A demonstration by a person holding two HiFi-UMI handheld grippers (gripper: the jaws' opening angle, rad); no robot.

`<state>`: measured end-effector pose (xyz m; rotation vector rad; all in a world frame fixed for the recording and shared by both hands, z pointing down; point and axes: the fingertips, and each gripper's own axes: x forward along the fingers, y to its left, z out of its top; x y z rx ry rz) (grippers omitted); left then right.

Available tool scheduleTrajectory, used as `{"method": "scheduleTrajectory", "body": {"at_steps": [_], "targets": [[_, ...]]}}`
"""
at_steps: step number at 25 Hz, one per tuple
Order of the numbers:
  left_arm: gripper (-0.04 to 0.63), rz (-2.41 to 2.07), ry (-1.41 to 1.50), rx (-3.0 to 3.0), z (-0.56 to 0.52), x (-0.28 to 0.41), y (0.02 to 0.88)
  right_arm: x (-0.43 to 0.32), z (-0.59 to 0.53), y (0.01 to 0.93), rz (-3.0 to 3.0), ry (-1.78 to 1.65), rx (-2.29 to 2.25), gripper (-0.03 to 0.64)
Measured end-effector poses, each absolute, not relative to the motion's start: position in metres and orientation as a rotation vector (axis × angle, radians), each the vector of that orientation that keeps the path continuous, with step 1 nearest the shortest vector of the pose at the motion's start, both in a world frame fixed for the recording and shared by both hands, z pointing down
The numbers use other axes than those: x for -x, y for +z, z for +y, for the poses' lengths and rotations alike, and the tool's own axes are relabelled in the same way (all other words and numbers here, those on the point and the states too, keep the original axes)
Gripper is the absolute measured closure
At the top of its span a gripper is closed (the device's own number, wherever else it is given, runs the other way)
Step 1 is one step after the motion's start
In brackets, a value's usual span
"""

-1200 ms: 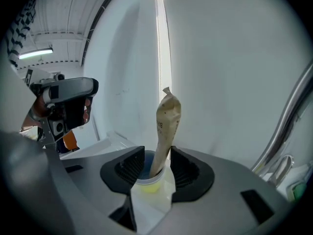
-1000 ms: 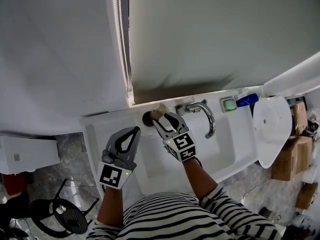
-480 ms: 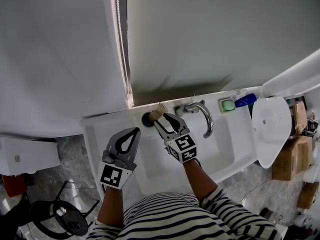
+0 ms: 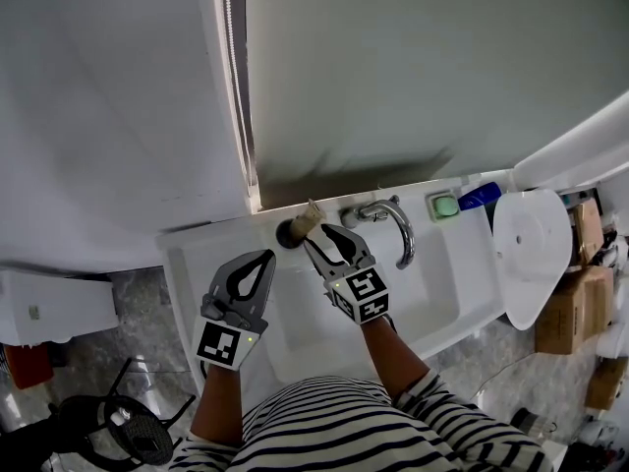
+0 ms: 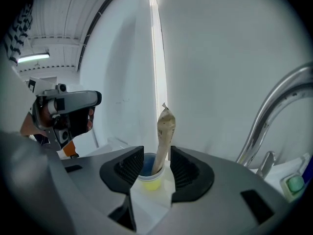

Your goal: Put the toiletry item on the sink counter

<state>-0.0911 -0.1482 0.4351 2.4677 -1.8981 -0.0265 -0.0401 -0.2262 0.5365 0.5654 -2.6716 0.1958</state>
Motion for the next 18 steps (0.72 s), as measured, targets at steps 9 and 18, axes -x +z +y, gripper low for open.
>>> {"method": "scheduleTrajectory", "body": {"at_steps": [9,18], "targets": [[0.589,-1.901,-0.018,-2.489,-0.137,0.084,0.426,0.029,-0.203,0.504,-2.741,0.178,-0.551,0.462],[0.589,-1.901,-0.012,-2.522,-0.117,0.070,0.410,0.012,-0.176,0.462,-2.822,0.125,-0.540,0.478]]}}
